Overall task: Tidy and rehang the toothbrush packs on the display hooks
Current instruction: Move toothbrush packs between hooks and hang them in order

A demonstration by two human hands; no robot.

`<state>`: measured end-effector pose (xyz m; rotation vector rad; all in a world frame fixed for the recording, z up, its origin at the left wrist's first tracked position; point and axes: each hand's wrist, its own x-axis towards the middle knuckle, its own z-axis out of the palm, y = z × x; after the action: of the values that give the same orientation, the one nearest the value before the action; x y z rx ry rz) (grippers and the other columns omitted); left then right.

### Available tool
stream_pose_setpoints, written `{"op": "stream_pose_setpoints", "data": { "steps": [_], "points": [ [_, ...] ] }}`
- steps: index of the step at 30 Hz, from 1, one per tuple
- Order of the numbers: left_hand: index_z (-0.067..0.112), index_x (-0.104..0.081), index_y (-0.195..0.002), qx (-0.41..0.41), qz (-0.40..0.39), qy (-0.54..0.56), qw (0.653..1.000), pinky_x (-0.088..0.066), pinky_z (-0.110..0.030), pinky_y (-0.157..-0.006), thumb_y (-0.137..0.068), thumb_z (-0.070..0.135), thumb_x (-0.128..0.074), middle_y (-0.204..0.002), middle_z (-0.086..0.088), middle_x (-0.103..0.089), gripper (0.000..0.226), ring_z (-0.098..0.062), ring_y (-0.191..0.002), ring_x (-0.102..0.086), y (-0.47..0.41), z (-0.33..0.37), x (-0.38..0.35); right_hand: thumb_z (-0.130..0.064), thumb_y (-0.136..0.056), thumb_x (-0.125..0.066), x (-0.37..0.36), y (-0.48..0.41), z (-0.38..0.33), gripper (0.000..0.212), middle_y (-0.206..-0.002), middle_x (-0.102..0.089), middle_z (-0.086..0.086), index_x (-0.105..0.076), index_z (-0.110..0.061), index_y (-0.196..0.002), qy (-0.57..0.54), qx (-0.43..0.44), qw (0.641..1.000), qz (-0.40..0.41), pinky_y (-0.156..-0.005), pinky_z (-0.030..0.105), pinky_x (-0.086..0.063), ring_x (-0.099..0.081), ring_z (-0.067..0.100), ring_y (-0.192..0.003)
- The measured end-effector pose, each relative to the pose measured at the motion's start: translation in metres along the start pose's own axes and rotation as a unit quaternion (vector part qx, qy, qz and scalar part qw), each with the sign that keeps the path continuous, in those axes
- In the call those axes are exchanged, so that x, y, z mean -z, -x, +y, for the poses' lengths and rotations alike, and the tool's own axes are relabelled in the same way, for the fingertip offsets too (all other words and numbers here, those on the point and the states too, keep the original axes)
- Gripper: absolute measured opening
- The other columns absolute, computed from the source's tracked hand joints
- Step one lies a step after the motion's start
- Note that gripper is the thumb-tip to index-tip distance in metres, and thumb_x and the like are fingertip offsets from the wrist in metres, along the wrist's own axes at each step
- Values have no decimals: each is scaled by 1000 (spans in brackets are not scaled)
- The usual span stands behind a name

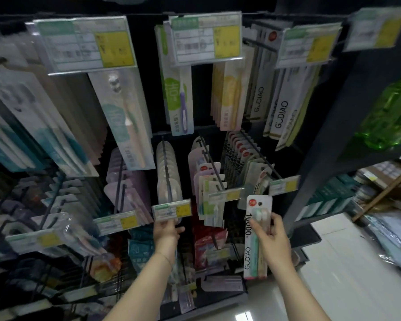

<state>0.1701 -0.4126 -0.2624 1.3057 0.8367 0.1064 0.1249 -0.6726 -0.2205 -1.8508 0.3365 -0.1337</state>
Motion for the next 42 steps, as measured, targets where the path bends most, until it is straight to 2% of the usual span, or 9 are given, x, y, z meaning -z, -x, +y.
{"op": "stream_pose_setpoints", "data": {
  "steps": [3, 6, 10, 16, 20, 25, 30, 35, 42],
  "points": [
    [6, -60, -106, 9, -57, -69, 996, -41, -22, -43, -105, 11, -45, -99, -13, -65, 16, -23, -60, -61, 20, -12, -9, -52, -86, -66, 11, -9, -5, 39, -103, -62, -21, -49, -40, -119, 3, 13, 999, 36, -76, 33, -43, -60, 14, -98],
    [6, -64, -102, -2, -110, -134, 985, -42, -22, -46, -104, 14, -49, -94, -13, -69, 17, -25, -67, -64, 38, -29, -22, -57, -85, -63, 17, -19, -5, 63, -132, -57, -7, -45, -29, -139, -15, -3, 999, 41, -97, 39, -45, -52, 18, -124],
    [9, -66, -101, -14, -175, -207, 962, -43, -17, -46, -103, 14, -49, -95, -6, -69, 17, -21, -69, -68, 56, -41, -37, -67, -78, -58, 23, -30, -12, 88, -153, -40, -5, -31, -27, -152, -44, -9, 999, 19, -115, 40, -31, -37, 18, -141],
    [8, -65, -100, -29, -155, -204, 966, -45, -16, -46, -103, 15, -51, -102, -10, -69, 16, -22, -73, -67, 54, -39, -33, -48, -95, -55, 23, -46, -17, 75, -157, -31, -5, -20, -23, -156, -12, 5, 999, -34, -114, 33, -26, -31, 17, -144],
    [17, -65, -98, -78, -116, -190, 972, -61, -42, -74, -102, 15, -54, -103, -14, -70, 12, -27, -78, -70, 42, -31, -21, -42, -98, -51, 21, -56, -18, 72, -156, -31, -5, -16, -18, -157, -26, 4, 998, -50, -113, 29, -24, -29, 17, -145],
    [21, -58, -113, -137, -115, -172, 969, -53, -20, -67, -102, 16, -54, -108, 1, -64, 13, -19, -77, -66, 47, -5, -33, -48, -97, -47, 18, -58, -15, 72, -154, -35, -5, -16, -22, -157, -15, 8, 998, -68, -115, 33, -29, -35, 16, -141],
    [31, -56, -120, -152, -109, -179, 966, -57, -36, -79, -94, 28, -68, -108, 10, -64, 29, -28, -86, -71, 44, 11, -49, -70, -90, -34, 25, -57, -11, 78, -148, -48, 0, -23, -27, -154, 106, 27, 993, -48, -106, 46, -42, -47, 27, -134],
    [40, -64, -102, -155, -119, -140, 971, -55, -42, -97, -78, 45, -77, -110, 13, -70, 27, -13, -104, -68, 34, 12, -57, -70, -90, -31, 28, -56, -7, 73, -134, -61, 4, -34, -25, -147, 170, 34, 985, -24, -92, 44, -50, -59, 31, -118],
    [38, -71, -85, -166, -120, -88, 975, -58, -42, -92, -89, 24, -75, -104, 1, -74, 15, -20, -100, -70, 45, 15, -66, -55, -97, -41, 29, -59, -7, 63, -135, -60, 6, -33, -22, -151, 166, 15, 986, -16, -89, 38, -46, -57, 31, -120]
  ]
}}
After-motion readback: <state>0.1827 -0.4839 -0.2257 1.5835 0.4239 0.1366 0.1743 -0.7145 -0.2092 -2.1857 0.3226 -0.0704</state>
